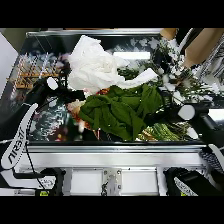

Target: Fold the clothes and pants, and hang the long-sleeved shirts on hangers.

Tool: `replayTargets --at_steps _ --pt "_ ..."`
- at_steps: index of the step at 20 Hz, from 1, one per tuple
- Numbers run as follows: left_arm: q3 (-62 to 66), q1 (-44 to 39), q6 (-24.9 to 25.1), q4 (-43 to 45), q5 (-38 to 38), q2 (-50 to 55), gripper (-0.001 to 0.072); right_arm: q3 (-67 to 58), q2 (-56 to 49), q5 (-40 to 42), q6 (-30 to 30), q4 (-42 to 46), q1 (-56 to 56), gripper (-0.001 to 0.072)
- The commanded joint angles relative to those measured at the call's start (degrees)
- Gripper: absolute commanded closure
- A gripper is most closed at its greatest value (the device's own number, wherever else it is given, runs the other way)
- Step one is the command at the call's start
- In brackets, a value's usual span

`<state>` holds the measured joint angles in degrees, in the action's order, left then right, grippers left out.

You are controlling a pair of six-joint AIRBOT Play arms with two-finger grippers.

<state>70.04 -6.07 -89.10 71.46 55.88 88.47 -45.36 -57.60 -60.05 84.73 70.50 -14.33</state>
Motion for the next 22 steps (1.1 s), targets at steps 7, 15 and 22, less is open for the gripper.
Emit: replayTargets --at_steps 7,15,22 --pt "1.4 0.4 1.8 0.9 2.7 7.6 0.0087 -2.6 -5.8 2.2 10.0 7.6 -11.8 0.0274" --pt "0.0 -2.4 5.4 1.0 4.1 2.3 0.0087 -2.8 -0.7 0.5 10.1 11.8 -10.8 0.0273" --pt "-0.2 -2.6 5.6 0.7 7.6 5.8 0.0088 -2.7 1.9 -2.1 10.1 12.0 -10.8 0.0273"
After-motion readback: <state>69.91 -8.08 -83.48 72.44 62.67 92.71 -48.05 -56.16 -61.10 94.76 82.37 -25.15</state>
